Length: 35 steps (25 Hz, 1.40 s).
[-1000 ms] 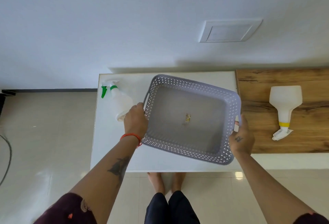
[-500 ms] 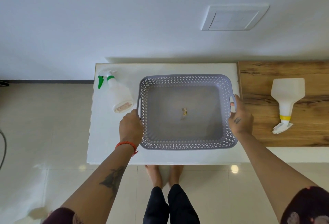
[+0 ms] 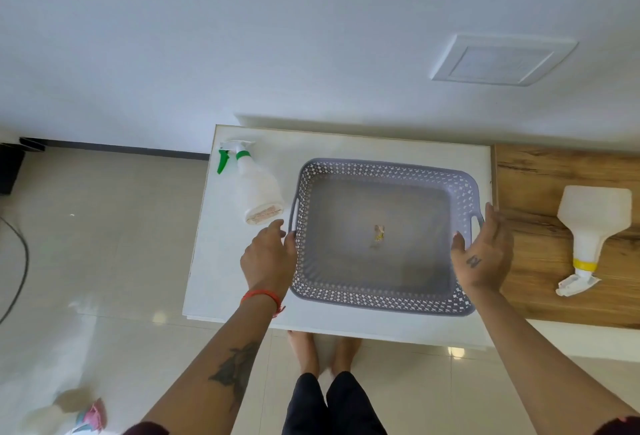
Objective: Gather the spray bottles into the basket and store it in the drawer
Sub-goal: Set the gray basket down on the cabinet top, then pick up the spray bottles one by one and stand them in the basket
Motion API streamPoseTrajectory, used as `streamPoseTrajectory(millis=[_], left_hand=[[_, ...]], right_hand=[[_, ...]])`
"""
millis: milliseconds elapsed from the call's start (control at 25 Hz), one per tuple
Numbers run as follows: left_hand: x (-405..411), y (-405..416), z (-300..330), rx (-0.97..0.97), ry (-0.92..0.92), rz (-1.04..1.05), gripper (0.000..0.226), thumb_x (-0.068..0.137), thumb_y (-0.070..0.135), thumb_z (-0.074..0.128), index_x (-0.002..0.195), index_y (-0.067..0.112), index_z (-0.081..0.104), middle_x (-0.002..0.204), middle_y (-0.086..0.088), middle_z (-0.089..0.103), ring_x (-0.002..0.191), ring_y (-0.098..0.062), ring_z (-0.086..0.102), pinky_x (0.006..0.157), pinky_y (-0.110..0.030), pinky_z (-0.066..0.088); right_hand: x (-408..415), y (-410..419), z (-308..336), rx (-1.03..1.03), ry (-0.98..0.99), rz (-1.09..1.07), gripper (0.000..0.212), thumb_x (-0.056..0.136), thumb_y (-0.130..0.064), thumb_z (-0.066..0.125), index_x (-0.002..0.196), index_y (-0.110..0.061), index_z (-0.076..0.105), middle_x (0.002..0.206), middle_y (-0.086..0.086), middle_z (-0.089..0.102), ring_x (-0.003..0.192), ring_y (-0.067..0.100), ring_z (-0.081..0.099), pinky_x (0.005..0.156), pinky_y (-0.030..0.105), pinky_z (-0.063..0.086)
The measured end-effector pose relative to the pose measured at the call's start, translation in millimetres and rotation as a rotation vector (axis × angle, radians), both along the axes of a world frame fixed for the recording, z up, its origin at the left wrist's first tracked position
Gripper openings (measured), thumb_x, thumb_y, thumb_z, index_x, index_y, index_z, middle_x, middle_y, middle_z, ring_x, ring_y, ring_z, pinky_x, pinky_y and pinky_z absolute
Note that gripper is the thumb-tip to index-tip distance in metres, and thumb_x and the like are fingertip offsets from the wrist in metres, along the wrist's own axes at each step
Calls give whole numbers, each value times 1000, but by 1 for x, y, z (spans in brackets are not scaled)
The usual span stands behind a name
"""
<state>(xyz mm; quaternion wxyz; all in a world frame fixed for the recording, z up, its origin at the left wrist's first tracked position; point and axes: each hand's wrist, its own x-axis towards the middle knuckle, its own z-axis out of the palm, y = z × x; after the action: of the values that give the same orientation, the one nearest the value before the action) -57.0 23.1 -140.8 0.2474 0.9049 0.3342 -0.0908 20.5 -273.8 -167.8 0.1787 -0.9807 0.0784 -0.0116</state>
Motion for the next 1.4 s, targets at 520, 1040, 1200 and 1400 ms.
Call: streamPoseTrajectory(millis=[520,1040,1200,1400], left_hand=[[31,74,-11,-797,-189,914,80,84,62,48,147,28,12,155,-11,25,135,-34,36,100,-53,44],[31,70,-4,-888,-290,695,59,86,39,62,136,22,35,134,-8,54,111,-24,58,92,-34,49],[32,64,35,-904,-379,436,64,77,43,66,135,28,42,133,-3,57,111,-18,61,98,-40,49],[45,56,66,-1152,-388,96,49,78,24,62,125,30,53,123,0,65,109,-16,64,88,-30,54]], right_hand=[[52,344,30,402,508,654,55,95,-45,37,140,-13,33,150,12,31,137,29,29,110,41,28],[59,337,19,600,706,251,45,77,-37,59,115,-14,54,105,3,59,99,25,59,84,38,51],[86,285,64,990,781,166,35,76,-29,65,109,-16,62,99,2,66,89,21,61,72,32,47],[111,187,112,1252,875,397,42,72,-14,65,113,-14,60,103,-4,70,95,13,65,71,28,54]])
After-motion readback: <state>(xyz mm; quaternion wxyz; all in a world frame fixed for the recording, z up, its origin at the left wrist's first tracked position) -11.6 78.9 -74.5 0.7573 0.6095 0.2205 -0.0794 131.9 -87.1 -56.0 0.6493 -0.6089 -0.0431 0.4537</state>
